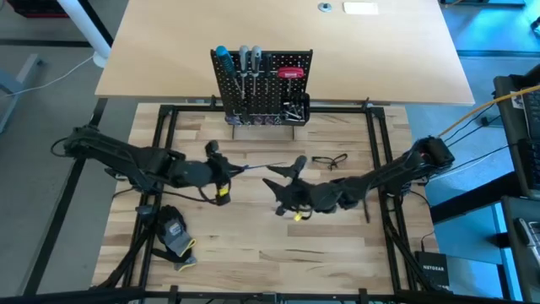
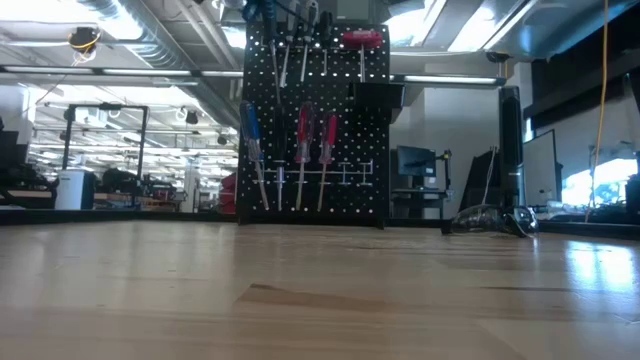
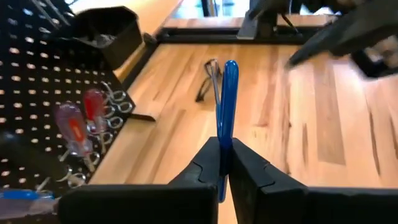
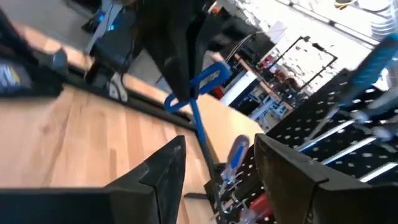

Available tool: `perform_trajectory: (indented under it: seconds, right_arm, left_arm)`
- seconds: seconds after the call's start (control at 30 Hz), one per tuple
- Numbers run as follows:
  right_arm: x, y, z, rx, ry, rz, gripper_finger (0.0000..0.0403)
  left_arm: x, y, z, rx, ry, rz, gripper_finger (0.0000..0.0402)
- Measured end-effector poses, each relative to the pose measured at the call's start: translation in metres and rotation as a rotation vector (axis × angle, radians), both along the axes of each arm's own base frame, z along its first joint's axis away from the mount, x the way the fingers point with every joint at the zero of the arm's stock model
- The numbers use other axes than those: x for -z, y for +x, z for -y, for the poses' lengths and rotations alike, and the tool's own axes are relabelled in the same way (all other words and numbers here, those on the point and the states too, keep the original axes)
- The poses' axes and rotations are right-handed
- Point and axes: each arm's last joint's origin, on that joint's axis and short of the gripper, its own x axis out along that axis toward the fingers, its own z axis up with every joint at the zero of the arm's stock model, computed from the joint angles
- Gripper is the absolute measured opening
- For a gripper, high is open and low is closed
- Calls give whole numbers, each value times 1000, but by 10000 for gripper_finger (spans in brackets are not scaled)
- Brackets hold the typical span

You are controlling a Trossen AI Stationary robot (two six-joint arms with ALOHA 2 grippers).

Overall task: Hang tools onto peg board
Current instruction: Hang the blue pick tool on the peg board

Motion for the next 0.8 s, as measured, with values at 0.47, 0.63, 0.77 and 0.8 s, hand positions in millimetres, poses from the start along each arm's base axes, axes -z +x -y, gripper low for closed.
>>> perform_trajectory:
  seconds: [0.47,0.63,0.77,0.8]
  right_arm:
    - [58,33,23,194,-102,-163,190]
    - [54,34,22,215,-82,-105,176]
    - [51,35,22,196,-66,-72,145]
    - [51,35,21,190,-66,-74,137]
  left_arm:
    - [4,9,-4,-48,-32,-58,4]
    - [4,9,-4,-56,-41,-56,7]
    - [4,10,-5,-48,-63,-56,7]
    - [4,10,-6,-41,-70,-58,6]
